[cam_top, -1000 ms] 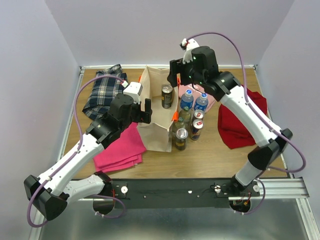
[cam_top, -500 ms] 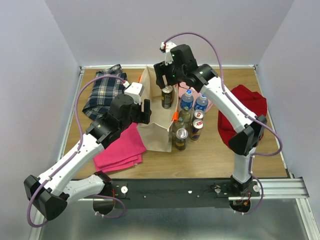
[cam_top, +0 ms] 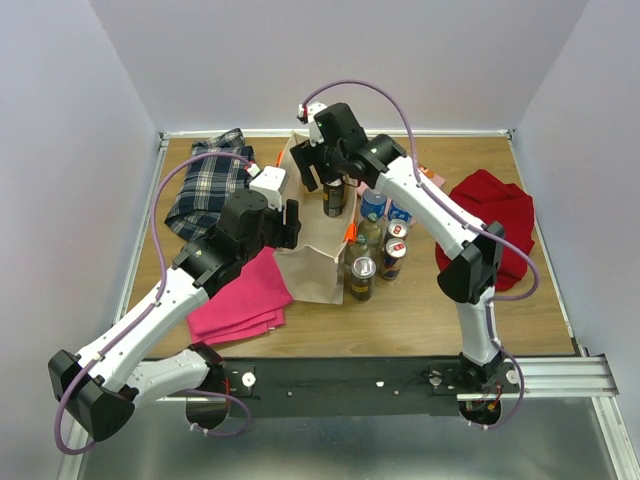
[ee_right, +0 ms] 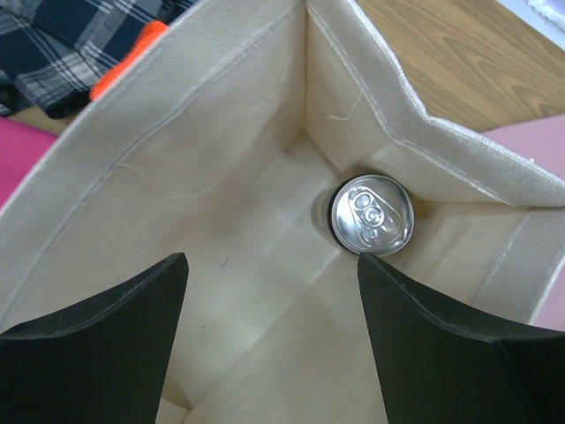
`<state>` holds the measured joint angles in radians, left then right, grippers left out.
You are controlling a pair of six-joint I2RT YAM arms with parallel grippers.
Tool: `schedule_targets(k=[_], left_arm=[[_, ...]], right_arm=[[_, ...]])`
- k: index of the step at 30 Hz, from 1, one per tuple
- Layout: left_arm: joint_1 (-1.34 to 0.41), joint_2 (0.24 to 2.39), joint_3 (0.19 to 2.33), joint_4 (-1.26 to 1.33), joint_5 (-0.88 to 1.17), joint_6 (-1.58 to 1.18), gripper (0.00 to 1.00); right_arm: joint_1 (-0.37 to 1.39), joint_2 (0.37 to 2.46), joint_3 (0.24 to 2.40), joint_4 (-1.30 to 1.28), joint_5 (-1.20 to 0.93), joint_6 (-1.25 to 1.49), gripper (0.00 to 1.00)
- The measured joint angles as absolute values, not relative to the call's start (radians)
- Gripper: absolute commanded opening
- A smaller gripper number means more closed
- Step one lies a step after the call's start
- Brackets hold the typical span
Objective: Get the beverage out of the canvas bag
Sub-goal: Take out the drink from the canvas bag.
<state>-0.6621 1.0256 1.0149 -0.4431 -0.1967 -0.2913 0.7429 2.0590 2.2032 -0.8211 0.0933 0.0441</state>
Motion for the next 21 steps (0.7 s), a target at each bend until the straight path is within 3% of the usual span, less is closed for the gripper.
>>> schedule_targets(k=[21], left_arm=[[-0.662, 1.026, 1.015, -0.443, -0.197, -0.284, 0.77]], right_arm=[[0.740, 2.201, 2.309, -0.864, 0.252, 0.025, 0.89]])
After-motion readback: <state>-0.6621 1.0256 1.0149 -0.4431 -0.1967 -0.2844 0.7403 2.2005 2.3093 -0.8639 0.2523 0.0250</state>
